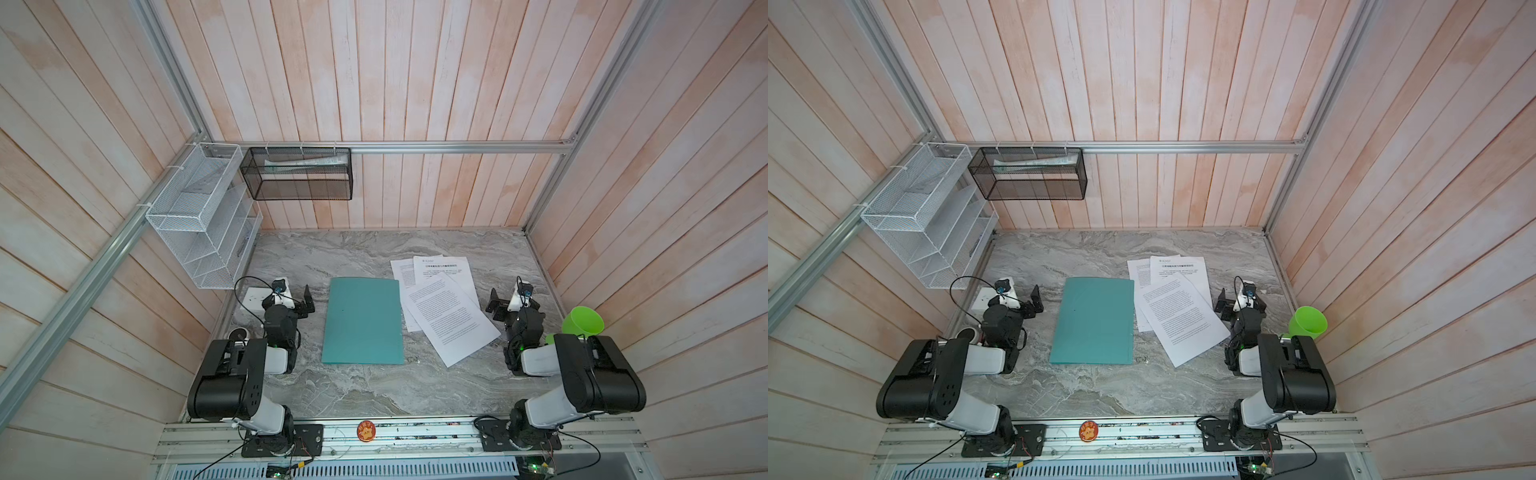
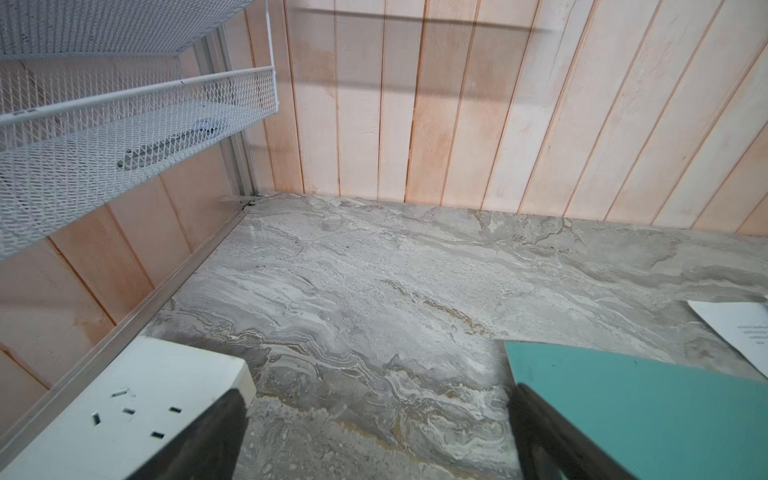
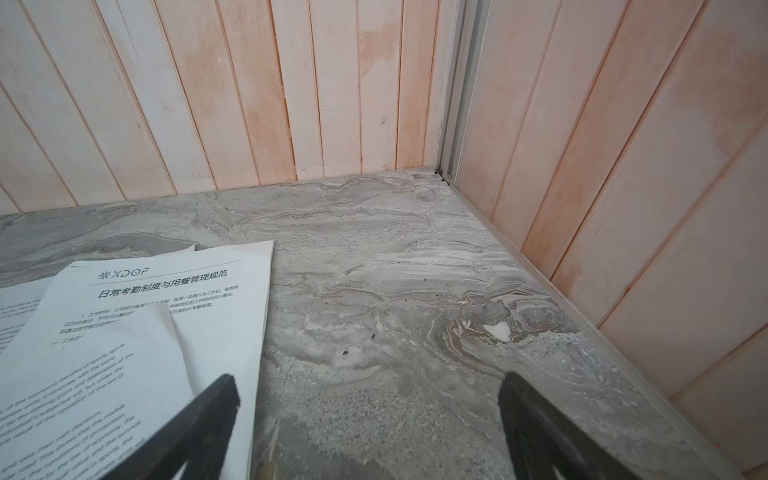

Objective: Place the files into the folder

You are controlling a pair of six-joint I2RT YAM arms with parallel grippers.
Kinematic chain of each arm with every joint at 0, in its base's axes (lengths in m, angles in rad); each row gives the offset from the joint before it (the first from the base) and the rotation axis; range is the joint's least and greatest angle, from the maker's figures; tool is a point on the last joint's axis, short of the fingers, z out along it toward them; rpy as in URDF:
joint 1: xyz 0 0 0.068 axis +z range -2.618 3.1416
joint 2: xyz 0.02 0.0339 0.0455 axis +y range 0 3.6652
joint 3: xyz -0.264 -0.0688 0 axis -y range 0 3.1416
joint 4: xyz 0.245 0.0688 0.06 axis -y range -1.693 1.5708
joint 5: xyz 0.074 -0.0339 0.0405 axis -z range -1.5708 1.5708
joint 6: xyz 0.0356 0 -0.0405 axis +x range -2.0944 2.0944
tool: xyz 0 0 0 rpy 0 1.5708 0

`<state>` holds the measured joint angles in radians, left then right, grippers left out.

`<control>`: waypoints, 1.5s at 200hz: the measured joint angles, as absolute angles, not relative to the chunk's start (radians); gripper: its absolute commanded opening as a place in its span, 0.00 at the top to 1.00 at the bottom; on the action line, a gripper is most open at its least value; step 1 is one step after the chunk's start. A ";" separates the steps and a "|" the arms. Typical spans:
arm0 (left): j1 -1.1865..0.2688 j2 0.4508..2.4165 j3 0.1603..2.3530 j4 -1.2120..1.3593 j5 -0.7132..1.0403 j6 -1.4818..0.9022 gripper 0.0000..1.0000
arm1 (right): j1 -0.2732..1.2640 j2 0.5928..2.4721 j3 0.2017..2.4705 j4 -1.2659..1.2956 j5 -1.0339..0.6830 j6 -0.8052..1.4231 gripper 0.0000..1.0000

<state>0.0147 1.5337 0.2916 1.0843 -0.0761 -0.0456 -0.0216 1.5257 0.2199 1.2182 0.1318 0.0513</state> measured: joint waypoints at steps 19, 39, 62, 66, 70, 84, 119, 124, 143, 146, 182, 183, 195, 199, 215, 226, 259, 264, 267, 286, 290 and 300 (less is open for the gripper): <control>0.014 1.534 0.292 1.084 -0.075 -0.045 0.00 | -0.022 1.526 0.220 1.218 0.132 0.051 0.02; 0.013 1.534 0.292 1.084 -0.075 -0.045 0.00 | -0.022 1.526 0.220 1.218 0.132 0.051 0.02; 0.013 1.534 0.292 1.084 -0.075 -0.045 0.00 | -0.022 1.526 0.220 1.218 0.132 0.051 0.02; 0.013 1.534 0.292 1.084 -0.075 -0.045 0.00 | -0.022 1.526 0.220 1.218 0.132 0.051 0.02; 0.013 1.534 0.292 1.084 -0.075 -0.045 0.00 | -0.022 1.526 0.220 1.218 0.132 0.051 0.02; 0.013 1.534 0.292 1.084 -0.075 -0.045 0.00 | -0.022 1.526 0.220 1.218 0.132 0.051 0.02; 0.013 1.534 0.292 1.084 -0.074 -0.045 0.00 | -0.022 1.526 0.220 1.218 0.132 0.051 0.02; 0.013 1.534 0.292 1.084 -0.074 -0.045 0.00 | -0.022 1.526 0.220 1.218 0.132 0.051 0.02; 0.013 1.534 0.292 1.084 -0.074 -0.045 0.00 | -0.022 1.526 0.220 1.218 0.132 0.051 0.02; 0.013 1.534 0.292 1.084 -0.074 -0.045 0.00 | -0.022 1.526 0.220 1.218 0.132 0.051 0.02; 0.013 1.534 0.292 1.084 -0.074 -0.045 0.00 | -0.022 1.526 0.220 1.218 0.132 0.051 0.02; 0.013 1.534 0.292 1.084 -0.074 -0.045 0.00 | -0.022 1.526 0.220 1.218 0.132 0.051 0.02; 0.013 1.534 0.292 1.084 -0.074 -0.045 0.00 | -0.022 1.526 0.220 1.218 0.132 0.051 0.02; 0.013 1.534 0.292 1.084 -0.074 -0.045 0.00 | -0.022 1.526 0.220 1.218 0.132 0.051 0.02; 0.013 1.534 0.292 1.084 -0.075 -0.045 0.00 | -0.022 1.526 0.220 1.218 0.132 0.051 0.02; 0.013 1.534 0.292 1.084 -0.074 -0.045 0.00 | -0.022 1.526 0.220 1.218 0.132 0.051 0.02; 0.003 1.529 0.292 1.081 -0.105 -0.045 0.00 | -0.021 1.526 0.220 1.219 0.136 0.051 0.02; -0.003 1.517 0.295 1.058 -0.114 -0.045 0.00 | -0.021 1.525 0.222 1.217 0.141 0.051 0.02; -0.006 1.509 0.297 1.044 -0.118 -0.045 0.00 | -0.021 1.524 0.224 1.212 0.144 0.051 0.02; -0.020 1.427 0.374 0.870 -0.144 -0.046 0.00 | -0.018 1.501 0.324 1.040 0.164 0.048 0.02; -0.021 1.413 0.401 0.834 -0.152 -0.049 0.00 | -0.016 1.498 0.360 1.005 0.170 0.047 0.02; -0.022 1.382 0.473 0.763 -0.166 -0.066 0.00 | -0.003 1.497 0.467 0.903 0.189 0.049 0.02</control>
